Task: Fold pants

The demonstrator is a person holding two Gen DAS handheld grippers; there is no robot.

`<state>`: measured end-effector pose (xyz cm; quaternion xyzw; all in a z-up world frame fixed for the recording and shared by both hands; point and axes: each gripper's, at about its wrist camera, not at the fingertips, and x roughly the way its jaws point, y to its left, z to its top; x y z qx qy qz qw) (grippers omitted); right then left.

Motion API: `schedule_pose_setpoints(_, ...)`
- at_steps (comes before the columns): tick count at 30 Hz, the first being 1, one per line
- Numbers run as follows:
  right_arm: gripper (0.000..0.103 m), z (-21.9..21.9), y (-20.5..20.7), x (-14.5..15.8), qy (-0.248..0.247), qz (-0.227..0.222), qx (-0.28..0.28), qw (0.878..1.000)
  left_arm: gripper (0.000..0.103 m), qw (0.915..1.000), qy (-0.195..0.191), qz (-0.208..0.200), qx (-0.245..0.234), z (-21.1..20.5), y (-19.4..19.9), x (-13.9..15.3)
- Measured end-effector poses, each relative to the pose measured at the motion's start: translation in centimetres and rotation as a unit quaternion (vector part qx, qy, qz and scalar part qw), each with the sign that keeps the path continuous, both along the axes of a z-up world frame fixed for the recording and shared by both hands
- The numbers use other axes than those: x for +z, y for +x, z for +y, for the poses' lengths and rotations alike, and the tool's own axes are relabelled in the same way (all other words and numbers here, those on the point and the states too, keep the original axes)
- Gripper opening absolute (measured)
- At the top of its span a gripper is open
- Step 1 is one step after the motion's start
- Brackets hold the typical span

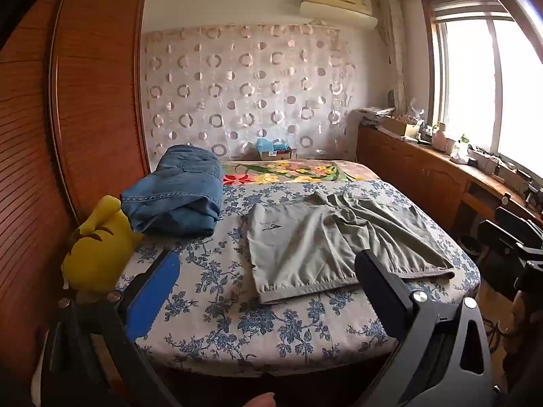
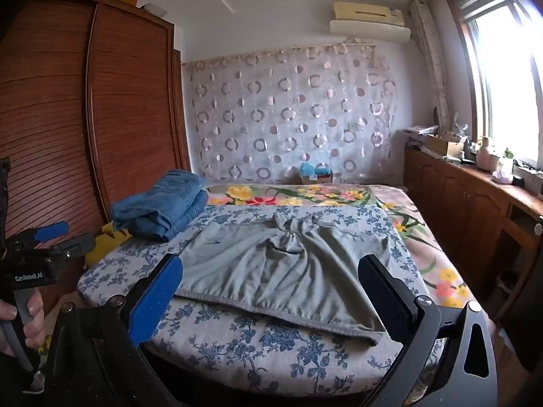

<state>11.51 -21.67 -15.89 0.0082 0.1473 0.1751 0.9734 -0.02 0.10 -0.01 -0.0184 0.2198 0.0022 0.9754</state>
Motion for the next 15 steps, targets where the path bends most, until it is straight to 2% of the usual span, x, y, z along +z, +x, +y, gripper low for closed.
schedule_pose_setpoints(5, 0.103, 0.06, -0.07, -0.05, -0.003, 0.002, 0.0, 1.0, 0.103, 1.0, -0.003, -0.001, 0.001, 0.5, -0.32, -0.43)
schedule_pose_setpoints(15, 0.103, -0.08, -0.09, 0.07, 0.0, 0.001, 0.0, 1.0, 0.103, 0.9999, 0.014, 0.004, -0.003, -0.29, 0.11, -0.38)
